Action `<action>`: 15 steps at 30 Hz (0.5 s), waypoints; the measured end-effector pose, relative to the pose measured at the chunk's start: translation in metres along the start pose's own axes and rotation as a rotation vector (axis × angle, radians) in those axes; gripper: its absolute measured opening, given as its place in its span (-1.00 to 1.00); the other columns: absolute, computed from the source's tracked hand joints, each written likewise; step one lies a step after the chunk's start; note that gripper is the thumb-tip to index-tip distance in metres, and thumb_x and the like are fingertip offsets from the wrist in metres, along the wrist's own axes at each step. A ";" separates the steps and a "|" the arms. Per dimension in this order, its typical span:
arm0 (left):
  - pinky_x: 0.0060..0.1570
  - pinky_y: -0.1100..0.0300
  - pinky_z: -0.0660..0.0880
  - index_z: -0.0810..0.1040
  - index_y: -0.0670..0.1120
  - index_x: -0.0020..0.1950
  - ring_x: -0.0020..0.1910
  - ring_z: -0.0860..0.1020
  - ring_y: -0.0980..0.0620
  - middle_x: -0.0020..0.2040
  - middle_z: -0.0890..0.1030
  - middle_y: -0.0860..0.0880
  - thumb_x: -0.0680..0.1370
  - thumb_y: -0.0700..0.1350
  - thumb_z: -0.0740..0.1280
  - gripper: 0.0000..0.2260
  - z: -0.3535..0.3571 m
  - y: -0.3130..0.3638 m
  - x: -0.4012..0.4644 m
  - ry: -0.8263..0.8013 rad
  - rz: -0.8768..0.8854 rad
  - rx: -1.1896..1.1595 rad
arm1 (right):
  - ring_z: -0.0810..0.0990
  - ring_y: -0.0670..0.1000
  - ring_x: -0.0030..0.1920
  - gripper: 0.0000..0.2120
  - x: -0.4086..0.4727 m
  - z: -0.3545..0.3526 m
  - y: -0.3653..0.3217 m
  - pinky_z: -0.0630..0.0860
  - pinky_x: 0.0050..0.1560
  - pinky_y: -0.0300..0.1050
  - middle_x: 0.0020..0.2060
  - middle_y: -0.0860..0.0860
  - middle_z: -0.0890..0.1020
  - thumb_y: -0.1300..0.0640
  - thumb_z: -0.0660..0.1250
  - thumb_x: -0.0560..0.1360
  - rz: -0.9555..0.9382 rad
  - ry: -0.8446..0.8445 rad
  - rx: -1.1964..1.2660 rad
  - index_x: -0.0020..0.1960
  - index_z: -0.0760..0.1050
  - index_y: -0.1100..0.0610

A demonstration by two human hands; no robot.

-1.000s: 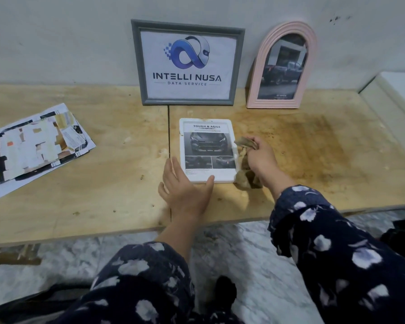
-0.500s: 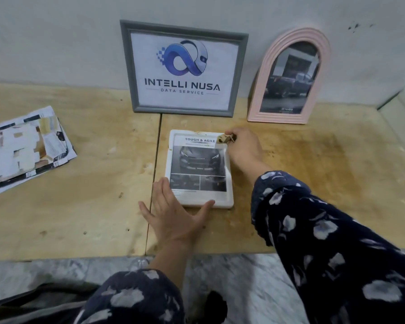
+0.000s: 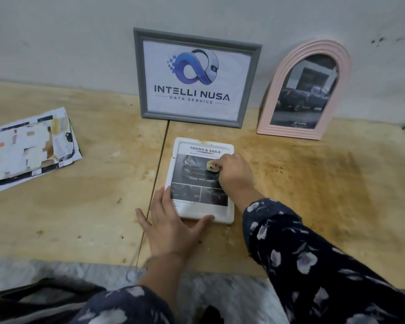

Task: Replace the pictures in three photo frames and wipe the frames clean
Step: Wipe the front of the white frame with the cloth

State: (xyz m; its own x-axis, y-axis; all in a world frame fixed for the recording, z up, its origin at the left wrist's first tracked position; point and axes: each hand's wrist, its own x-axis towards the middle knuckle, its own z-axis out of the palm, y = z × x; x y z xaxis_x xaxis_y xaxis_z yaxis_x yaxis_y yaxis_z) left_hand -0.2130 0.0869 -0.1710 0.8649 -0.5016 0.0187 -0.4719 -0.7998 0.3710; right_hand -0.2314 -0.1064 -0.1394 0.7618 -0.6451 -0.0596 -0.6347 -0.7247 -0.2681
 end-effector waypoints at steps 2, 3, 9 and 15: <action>0.41 -0.32 0.04 0.22 -0.13 0.47 0.45 0.29 -0.02 0.44 0.33 -0.08 0.25 0.59 0.07 0.04 0.000 0.000 -0.002 0.019 0.008 -0.007 | 0.48 0.12 0.12 -0.54 -0.024 0.008 -0.001 0.39 0.07 -0.08 0.09 0.05 0.60 0.38 0.17 0.42 -0.083 0.063 0.052 0.21 0.58 0.07; 0.41 -0.31 0.03 0.21 -0.12 0.47 0.46 0.28 -0.01 0.44 0.32 -0.07 0.24 0.60 0.07 0.04 0.000 0.000 -0.002 0.020 0.004 -0.012 | 0.54 0.15 0.04 -0.57 -0.035 0.013 -0.002 0.45 -0.01 -0.10 0.01 0.07 0.64 0.38 0.19 0.36 -0.124 0.125 0.068 0.12 0.63 0.11; 0.46 -0.21 -0.03 0.12 -0.08 0.49 0.47 0.20 0.01 0.47 0.27 -0.02 0.23 0.59 0.10 0.04 -0.002 0.001 -0.002 0.028 -0.013 -0.047 | 0.62 0.12 -0.14 -0.74 -0.082 0.015 -0.001 0.53 -0.13 -0.13 -0.14 0.04 0.69 0.26 0.47 0.27 -0.166 0.083 0.130 -0.05 0.69 0.09; 0.49 -0.09 -0.06 0.04 -0.10 0.55 0.49 0.16 0.00 0.49 0.24 -0.07 0.21 0.60 0.05 0.11 -0.004 0.001 -0.004 0.011 -0.035 -0.034 | 0.59 -0.03 -0.07 -0.85 -0.074 -0.021 -0.008 0.52 -0.06 -0.17 -0.16 -0.11 0.66 0.16 0.40 0.44 -0.050 -0.348 0.226 -0.08 0.68 -0.05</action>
State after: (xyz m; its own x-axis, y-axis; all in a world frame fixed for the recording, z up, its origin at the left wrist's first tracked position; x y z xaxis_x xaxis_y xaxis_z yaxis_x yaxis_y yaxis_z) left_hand -0.2160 0.0889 -0.1671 0.8828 -0.4696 0.0148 -0.4351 -0.8053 0.4027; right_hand -0.2859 -0.0578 -0.1131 0.8137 -0.4623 -0.3523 -0.5812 -0.6568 -0.4805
